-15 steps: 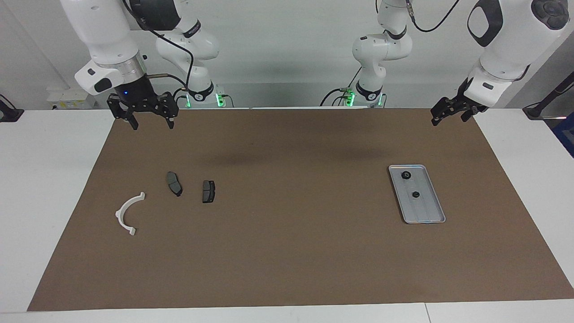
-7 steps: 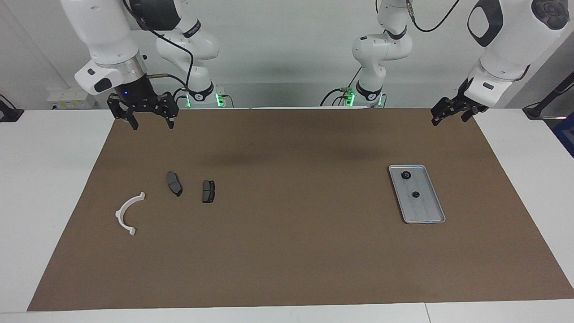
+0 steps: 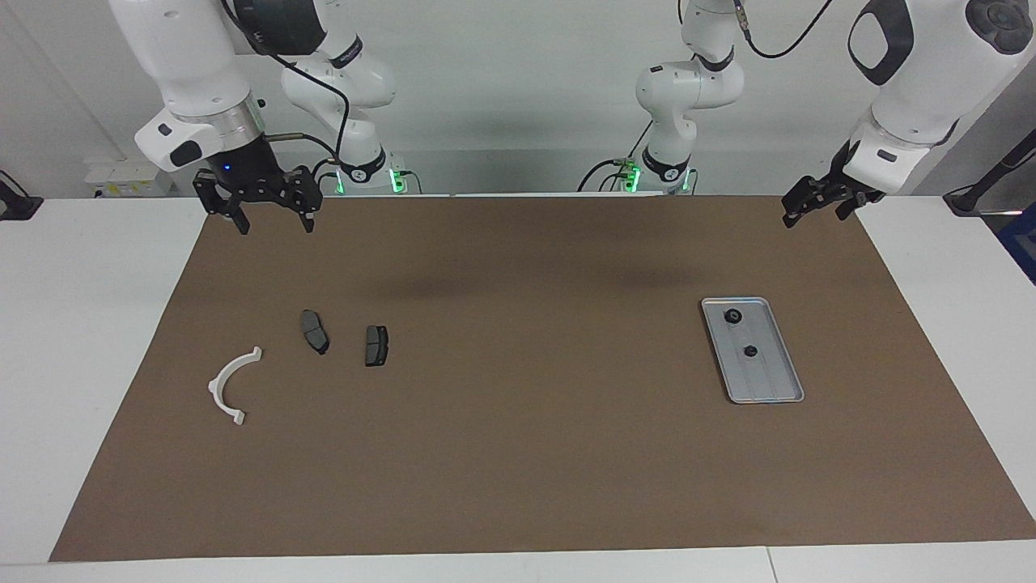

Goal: Pick bearing gear from pile to tray

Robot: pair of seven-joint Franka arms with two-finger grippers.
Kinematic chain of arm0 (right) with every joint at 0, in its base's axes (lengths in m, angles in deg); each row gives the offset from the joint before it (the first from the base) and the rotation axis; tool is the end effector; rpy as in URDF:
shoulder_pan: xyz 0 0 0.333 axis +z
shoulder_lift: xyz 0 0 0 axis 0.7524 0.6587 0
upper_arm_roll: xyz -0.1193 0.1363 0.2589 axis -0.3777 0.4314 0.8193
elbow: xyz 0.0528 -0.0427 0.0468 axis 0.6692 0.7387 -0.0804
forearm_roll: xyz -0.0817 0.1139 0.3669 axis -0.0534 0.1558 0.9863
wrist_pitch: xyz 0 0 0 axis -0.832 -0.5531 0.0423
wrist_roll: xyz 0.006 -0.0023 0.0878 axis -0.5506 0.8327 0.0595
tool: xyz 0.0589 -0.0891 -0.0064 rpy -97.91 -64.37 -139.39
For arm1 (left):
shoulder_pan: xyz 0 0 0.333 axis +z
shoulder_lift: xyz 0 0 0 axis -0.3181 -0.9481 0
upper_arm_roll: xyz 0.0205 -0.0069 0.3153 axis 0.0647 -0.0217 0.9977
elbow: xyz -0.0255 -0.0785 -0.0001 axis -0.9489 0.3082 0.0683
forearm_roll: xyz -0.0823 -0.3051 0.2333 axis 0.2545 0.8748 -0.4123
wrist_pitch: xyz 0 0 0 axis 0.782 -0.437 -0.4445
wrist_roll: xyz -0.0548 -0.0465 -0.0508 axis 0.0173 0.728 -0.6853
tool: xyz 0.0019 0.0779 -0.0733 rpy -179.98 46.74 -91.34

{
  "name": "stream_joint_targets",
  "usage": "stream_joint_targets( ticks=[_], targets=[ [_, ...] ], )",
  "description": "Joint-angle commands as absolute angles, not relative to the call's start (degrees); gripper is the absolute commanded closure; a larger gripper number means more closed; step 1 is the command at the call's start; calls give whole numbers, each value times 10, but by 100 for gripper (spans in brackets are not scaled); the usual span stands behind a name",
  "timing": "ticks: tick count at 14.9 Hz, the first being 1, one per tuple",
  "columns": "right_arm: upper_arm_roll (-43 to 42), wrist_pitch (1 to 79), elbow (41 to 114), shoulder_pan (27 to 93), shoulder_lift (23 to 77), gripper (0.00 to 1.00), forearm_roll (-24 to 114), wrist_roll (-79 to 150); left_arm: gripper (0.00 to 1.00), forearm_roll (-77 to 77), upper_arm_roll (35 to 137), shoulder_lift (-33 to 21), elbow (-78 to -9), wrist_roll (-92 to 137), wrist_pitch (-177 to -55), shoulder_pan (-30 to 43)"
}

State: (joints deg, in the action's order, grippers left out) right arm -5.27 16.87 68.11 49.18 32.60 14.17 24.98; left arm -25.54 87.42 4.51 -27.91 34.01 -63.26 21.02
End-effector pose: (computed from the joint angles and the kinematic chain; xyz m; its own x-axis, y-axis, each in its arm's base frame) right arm 0.5472 0.0306 0.6165 0.9993 0.0057 0.0374 0.0056 -1.0000 0.0033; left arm 0.5410 0.0054 0.5960 0.9899 0.0716 -0.1226 0.0698 -0.9974 -0.0193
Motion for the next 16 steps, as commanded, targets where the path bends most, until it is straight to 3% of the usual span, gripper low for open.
stream_joint_targets(
  ticks=[1, 16],
  targets=[
    [-53, 165, 694, 488, 313, 0, 155, 263, 0, -248, 877, 44, -278, 349, -638, 209],
    [-53, 165, 694, 488, 313, 0, 155, 263, 0, -218, 871, 42, -273, 350, -651, 190]
  ],
)
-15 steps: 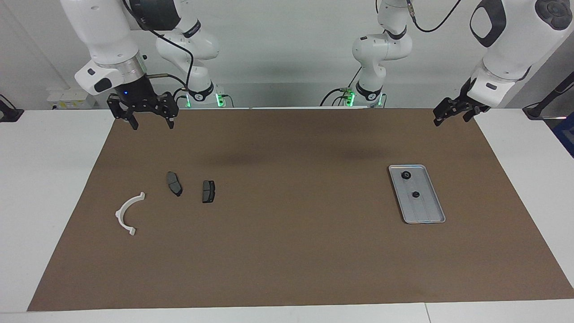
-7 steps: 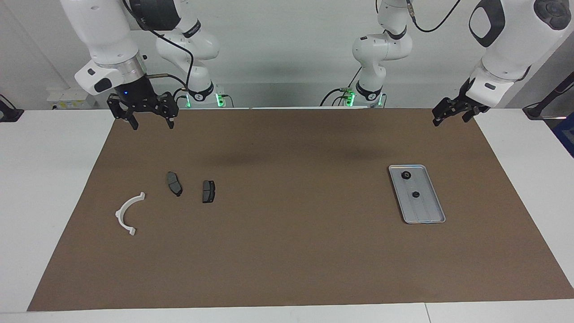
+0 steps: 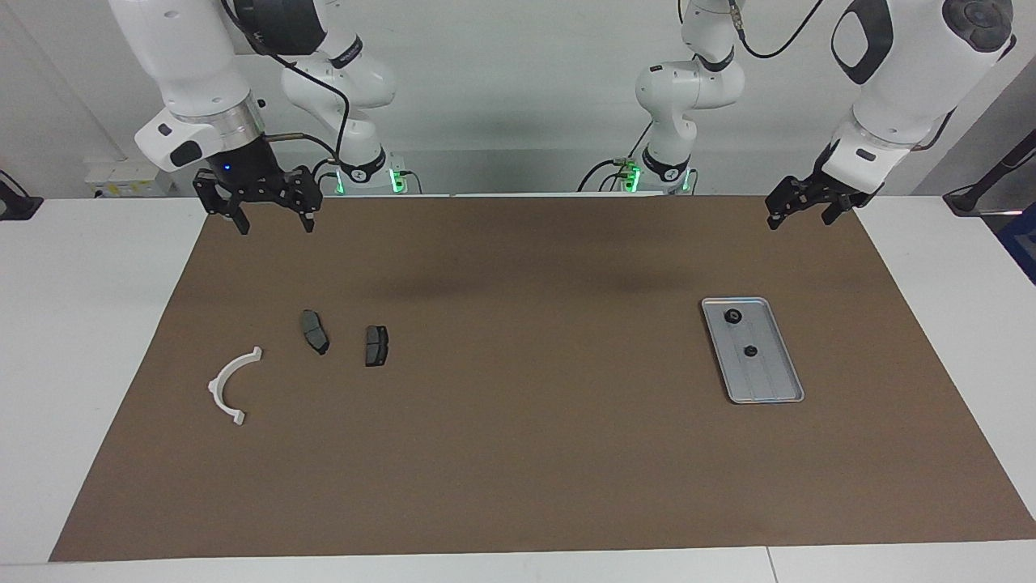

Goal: Pick bearing gear from pile to tray

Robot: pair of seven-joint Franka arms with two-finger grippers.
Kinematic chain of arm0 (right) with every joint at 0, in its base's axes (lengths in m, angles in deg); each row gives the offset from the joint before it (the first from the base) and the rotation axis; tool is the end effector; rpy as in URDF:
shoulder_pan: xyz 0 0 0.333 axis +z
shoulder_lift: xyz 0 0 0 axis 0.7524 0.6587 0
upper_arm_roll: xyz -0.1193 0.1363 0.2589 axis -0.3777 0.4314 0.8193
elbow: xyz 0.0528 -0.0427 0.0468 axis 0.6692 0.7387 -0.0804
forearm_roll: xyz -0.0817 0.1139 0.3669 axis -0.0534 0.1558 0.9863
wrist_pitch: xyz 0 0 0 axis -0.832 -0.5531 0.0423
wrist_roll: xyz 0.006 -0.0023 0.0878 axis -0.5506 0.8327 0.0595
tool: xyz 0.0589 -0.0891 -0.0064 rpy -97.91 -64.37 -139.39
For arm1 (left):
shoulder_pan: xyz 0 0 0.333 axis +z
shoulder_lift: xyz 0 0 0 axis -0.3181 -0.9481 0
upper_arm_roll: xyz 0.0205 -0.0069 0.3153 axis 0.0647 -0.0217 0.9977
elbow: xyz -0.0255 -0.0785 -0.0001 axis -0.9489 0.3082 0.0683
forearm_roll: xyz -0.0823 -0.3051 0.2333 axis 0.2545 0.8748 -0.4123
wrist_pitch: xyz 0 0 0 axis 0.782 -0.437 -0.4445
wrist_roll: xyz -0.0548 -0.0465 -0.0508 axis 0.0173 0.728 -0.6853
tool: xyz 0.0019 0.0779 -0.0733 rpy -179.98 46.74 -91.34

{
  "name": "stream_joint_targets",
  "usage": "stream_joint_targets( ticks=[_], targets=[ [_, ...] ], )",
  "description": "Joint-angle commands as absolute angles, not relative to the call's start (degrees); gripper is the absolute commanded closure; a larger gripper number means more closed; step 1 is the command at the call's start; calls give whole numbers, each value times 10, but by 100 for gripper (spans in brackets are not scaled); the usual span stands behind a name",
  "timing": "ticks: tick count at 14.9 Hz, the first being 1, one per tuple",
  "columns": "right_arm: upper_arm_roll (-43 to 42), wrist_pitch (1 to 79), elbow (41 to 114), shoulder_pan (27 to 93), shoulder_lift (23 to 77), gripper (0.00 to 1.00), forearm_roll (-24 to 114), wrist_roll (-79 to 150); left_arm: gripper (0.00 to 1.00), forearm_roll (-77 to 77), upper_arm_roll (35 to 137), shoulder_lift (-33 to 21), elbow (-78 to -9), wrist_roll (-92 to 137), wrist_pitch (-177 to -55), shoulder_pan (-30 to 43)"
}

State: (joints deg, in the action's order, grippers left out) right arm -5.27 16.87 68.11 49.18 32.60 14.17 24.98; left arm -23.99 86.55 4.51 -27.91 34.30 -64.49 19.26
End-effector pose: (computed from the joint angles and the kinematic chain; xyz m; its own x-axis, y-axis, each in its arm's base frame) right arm 0.5472 0.0306 0.6165 0.9993 0.0057 0.0374 0.0056 -1.0000 0.0033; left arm 0.5431 -0.0226 0.5976 0.9945 0.0193 -0.1030 0.0204 -0.9997 0.0094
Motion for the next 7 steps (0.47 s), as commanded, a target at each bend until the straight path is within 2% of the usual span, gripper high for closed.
stream_joint_targets(
  ticks=[1, 7],
  targets=[
    [-53, 165, 694, 488, 313, 0, 155, 263, 0, -200, 872, 42, -272, 349, -654, 194],
    [-53, 165, 694, 488, 313, 0, 155, 263, 0, -192, 876, 43, -273, 348, -652, 193]
  ],
)
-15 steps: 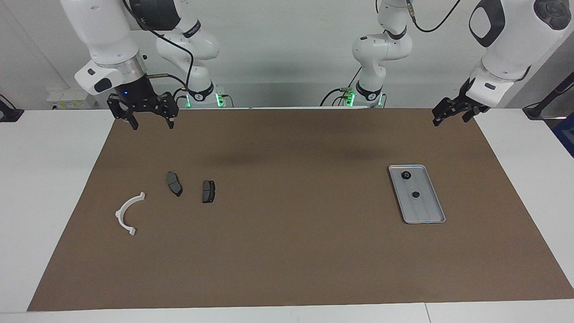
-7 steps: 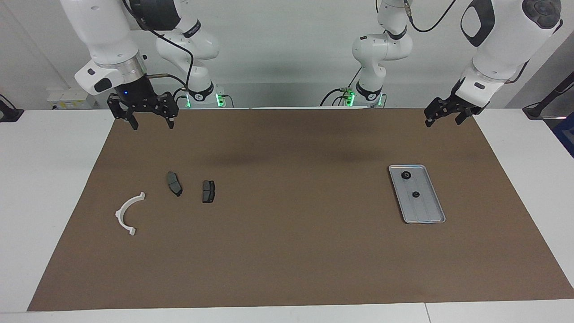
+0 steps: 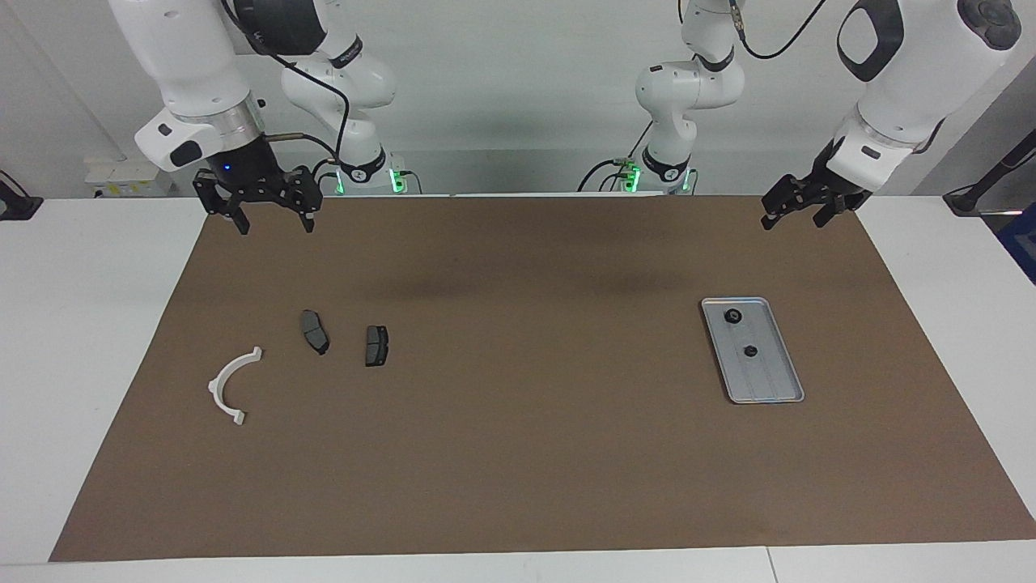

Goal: Pick bearing gear from pile to tray

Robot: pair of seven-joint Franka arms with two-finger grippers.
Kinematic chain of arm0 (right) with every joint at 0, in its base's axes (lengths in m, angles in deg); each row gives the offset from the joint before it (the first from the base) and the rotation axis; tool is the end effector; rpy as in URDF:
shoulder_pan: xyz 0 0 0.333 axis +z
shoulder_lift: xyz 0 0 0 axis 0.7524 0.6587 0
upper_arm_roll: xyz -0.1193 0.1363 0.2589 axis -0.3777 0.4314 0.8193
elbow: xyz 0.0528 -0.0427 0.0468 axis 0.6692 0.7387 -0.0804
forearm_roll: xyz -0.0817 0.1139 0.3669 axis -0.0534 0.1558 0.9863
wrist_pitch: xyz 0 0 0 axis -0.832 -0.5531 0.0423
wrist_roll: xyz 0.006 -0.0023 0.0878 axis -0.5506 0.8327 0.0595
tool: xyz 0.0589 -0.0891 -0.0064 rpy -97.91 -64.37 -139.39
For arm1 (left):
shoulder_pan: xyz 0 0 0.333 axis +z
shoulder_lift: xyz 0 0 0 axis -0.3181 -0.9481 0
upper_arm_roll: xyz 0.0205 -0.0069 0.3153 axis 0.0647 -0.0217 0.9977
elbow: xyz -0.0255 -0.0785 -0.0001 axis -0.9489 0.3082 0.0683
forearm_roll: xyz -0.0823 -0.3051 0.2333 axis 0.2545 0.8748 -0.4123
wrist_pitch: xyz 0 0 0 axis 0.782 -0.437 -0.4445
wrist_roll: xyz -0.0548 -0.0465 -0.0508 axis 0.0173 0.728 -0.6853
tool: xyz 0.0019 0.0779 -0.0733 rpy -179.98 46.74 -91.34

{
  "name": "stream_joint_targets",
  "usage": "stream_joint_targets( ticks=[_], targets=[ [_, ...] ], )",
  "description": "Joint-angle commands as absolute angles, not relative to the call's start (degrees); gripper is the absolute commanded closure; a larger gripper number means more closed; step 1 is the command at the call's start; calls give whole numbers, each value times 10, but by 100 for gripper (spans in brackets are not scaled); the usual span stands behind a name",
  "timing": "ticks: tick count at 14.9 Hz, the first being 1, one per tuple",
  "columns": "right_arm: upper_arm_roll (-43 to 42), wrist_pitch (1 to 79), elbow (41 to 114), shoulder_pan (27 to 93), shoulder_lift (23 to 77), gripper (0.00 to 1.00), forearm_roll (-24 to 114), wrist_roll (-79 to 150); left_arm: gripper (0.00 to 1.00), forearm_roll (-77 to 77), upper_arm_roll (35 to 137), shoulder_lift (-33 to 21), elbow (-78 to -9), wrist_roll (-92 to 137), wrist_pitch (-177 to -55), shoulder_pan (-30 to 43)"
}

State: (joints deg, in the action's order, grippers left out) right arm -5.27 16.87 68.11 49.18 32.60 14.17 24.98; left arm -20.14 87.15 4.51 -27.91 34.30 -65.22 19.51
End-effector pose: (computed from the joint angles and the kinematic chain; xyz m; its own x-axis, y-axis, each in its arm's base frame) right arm 0.5472 0.0306 0.6165 0.9993 0.0057 0.0374 0.0056 -1.0000 0.0033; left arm 0.5447 -0.0219 0.5990 0.9951 0.0314 -0.0941 0.0387 -0.9963 0.0772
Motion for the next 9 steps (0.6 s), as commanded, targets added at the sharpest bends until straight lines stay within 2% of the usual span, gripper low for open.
stream_joint_targets(
  ticks=[1, 9],
  targets=[
    [-53, 165, 694, 488, 313, 0, 155, 263, 0, -194, 876, 43, -274, 348, -651, 192],
    [-53, 165, 694, 488, 313, 0, 155, 263, 0, -239, 871, 43, -274, 347, -648, 185]
  ],
)
